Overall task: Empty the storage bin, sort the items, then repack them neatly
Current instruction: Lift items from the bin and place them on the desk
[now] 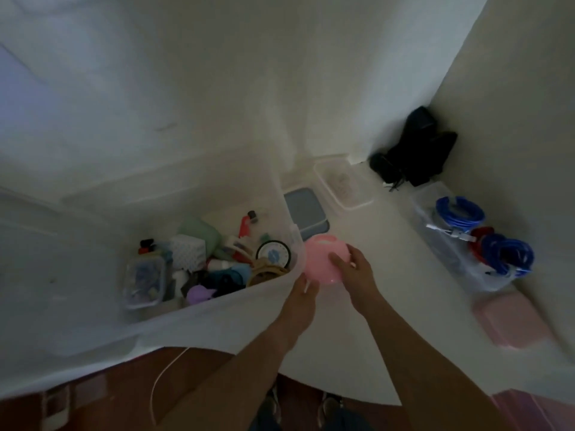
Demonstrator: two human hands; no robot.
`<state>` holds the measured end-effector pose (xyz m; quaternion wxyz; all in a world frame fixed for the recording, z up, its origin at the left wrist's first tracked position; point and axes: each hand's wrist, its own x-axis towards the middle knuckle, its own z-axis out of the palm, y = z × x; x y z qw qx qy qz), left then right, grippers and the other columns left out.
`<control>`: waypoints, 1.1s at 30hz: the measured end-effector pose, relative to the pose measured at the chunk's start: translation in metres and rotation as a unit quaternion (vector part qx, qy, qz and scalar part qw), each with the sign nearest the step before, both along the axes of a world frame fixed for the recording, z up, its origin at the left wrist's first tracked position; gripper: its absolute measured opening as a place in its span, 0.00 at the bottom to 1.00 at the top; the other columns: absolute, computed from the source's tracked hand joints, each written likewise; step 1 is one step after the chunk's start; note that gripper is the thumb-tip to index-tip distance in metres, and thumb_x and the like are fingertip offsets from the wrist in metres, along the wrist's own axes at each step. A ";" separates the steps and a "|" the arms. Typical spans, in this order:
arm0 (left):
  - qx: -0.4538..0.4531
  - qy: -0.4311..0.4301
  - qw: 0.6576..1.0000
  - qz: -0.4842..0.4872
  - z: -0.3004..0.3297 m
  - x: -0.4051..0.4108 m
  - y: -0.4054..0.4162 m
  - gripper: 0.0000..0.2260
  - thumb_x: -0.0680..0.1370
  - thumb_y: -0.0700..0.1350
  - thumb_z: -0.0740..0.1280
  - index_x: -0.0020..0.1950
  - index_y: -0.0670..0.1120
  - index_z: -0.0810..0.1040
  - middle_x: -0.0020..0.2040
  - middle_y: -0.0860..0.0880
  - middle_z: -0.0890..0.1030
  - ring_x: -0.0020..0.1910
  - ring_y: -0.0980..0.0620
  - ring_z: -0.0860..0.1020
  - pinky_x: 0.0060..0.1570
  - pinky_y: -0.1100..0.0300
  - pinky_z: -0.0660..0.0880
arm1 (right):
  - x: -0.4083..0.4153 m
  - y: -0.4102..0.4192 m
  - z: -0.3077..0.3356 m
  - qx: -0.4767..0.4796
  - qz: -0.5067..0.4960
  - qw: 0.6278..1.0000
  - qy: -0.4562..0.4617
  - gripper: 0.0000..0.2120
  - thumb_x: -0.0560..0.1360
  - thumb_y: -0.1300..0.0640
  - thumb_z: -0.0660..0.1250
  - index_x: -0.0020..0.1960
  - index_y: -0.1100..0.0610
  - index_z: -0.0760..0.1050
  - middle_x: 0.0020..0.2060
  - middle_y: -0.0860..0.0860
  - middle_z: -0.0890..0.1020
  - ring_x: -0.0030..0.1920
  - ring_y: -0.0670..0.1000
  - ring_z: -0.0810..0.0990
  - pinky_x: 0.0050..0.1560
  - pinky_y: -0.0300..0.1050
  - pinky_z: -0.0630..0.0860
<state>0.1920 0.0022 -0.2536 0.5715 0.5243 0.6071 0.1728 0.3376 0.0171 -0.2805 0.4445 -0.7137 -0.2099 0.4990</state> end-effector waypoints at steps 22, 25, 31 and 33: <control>0.165 0.212 0.946 -0.180 0.084 -0.162 0.089 0.18 0.74 0.44 0.63 0.63 0.51 0.76 0.59 0.49 0.80 0.56 0.49 0.79 0.56 0.52 0.78 | -0.141 0.091 0.127 -0.054 0.673 0.457 -0.580 0.18 0.72 0.48 0.69 0.61 0.51 0.74 0.48 0.53 0.76 0.48 0.53 0.79 0.45 0.46 0.73; 0.173 0.190 0.946 -0.196 0.073 -0.164 0.090 0.20 0.73 0.43 0.64 0.66 0.49 0.74 0.62 0.46 0.78 0.59 0.45 0.76 0.58 0.50 0.75 | -0.140 0.097 0.120 -0.064 0.679 0.441 -0.583 0.24 0.70 0.39 0.69 0.62 0.48 0.74 0.52 0.54 0.75 0.51 0.55 0.78 0.50 0.48 0.74; 0.183 0.143 0.952 -0.200 0.066 -0.169 0.097 0.24 0.72 0.39 0.69 0.68 0.47 0.71 0.62 0.45 0.77 0.58 0.46 0.77 0.56 0.53 0.76 | -0.135 0.103 0.130 -0.046 0.666 0.501 -0.550 0.22 0.69 0.34 0.68 0.57 0.45 0.75 0.49 0.51 0.74 0.52 0.54 0.77 0.46 0.46 0.73; 0.196 0.151 0.944 -0.216 0.061 -0.165 0.102 0.26 0.71 0.39 0.69 0.69 0.48 0.70 0.60 0.45 0.78 0.55 0.45 0.78 0.52 0.52 0.78 | -0.131 0.107 0.139 -0.013 0.648 0.526 -0.551 0.16 0.70 0.40 0.71 0.52 0.47 0.75 0.47 0.50 0.78 0.51 0.53 0.79 0.44 0.44 0.72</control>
